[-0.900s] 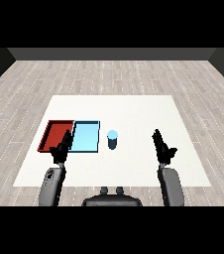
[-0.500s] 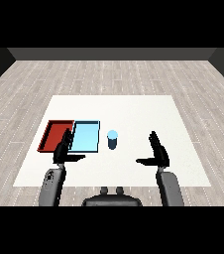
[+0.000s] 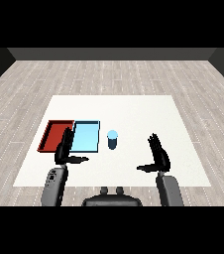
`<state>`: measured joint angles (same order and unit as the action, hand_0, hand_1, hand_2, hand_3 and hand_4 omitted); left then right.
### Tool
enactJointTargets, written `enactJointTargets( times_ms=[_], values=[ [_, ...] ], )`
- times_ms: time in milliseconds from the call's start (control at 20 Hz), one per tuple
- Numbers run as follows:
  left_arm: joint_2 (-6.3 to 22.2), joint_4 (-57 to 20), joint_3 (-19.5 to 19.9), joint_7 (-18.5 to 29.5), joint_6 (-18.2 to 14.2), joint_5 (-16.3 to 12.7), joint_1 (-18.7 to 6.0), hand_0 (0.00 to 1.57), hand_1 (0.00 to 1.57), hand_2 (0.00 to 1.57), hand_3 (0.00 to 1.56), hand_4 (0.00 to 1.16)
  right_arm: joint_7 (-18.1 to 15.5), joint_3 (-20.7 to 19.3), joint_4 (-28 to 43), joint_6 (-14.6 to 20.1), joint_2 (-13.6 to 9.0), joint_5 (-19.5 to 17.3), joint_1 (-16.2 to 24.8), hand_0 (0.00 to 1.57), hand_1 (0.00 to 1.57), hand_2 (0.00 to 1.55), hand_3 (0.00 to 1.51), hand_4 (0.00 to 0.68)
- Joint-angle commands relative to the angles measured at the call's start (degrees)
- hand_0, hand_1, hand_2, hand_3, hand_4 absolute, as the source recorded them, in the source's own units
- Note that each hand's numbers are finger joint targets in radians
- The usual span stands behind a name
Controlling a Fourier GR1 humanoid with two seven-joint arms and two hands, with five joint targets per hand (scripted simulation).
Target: Pick the blue can and put it in the blue box
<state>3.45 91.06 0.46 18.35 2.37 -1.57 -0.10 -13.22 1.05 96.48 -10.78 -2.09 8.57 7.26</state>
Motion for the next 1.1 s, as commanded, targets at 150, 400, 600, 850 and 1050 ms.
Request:
enactJointTargets(
  times_ms=[150,400,600,850,1050],
  values=[
    [-0.33,2.62,0.47,-0.68,-0.2,-0.19,-0.13,0.0,0.0,0.0,0.0,0.0,1.51,-0.64,1.42,-0.62,0.31,2.04,1.52,0.0,0.0,0.0,0.0,0.0],
    [0.81,4.8,1.85,-0.03,1.66,-1.91,3.54,0.0,0.0,0.0,0.0,0.0,0.1,0.72,-10.75,3.02,2.04,1.19,-8.17,0.0,0.0,0.0,0.0,0.0],
    [0.4,6.93,1.43,0.38,2.56,-2.91,6.52,0.0,0.0,0.0,0.0,0.0,5.17,5.5,-11.07,10.29,2.07,3.18,-11.76,0.0,0.0,0.0,0.0,0.0],
    [0.93,6.37,2.44,-0.73,2.21,-2.42,3.67,0.0,0.0,0.0,0.0,0.0,0.85,1.44,-19.82,6.94,2.09,5.52,-15.22,0.0,0.0,0.0,0.0,0.0],
    [-0.68,3.82,1.72,1.96,2.27,-2.08,3.74,0.0,0.0,0.0,0.0,0.0,2.99,4.37,-21.42,13.88,2.09,8.93,-21.43,0.0,0.0,0.0,0.0,0.0]
  ],
)
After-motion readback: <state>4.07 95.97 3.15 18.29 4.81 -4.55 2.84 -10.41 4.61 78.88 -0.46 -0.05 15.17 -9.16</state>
